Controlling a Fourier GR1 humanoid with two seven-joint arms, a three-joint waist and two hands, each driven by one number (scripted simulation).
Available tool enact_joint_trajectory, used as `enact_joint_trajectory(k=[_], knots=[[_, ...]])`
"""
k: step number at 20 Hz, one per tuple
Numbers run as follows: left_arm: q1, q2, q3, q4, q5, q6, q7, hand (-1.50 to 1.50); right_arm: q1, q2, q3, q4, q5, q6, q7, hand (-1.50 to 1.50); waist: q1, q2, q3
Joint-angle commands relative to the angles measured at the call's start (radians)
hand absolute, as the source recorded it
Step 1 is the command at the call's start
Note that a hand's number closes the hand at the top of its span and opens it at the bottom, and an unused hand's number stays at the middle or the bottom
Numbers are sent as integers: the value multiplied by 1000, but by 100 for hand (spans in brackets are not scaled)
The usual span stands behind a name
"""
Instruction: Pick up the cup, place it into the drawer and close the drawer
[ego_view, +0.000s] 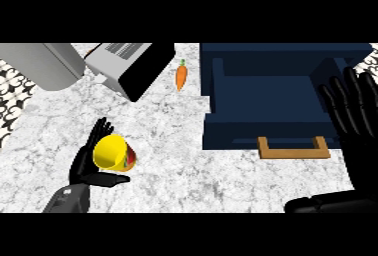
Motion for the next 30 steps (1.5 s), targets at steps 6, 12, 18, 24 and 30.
enact_joint_trajectory(k=[6, 12, 18, 24, 30], knots=[[-58, -16, 3, 114, 14, -55, -65, -150, 23, 24, 52, -47, 45, -31, 42, -150, -2, 0, 0], [-66, 30, 3, 112, 60, -238, -32, -150, 9, 8, 29, -8, 19, -5, 26, -150, -2, 1, 0], [-71, 6, 1, 120, 79, -294, -80, 150, -2, -19, -40, 38, -24, 23, -26, -150, -2, 0, 0], [-90, -17, -17, 108, 52, -197, -158, 150, 39, -7, 2, -28, -1, 15, 8, -150, -6, 0, -1], [-69, -26, 45, 74, 101, -50, -205, 150, 25, 2, 13, -38, 15, -1, 14, -150, 0, -1, 0]])
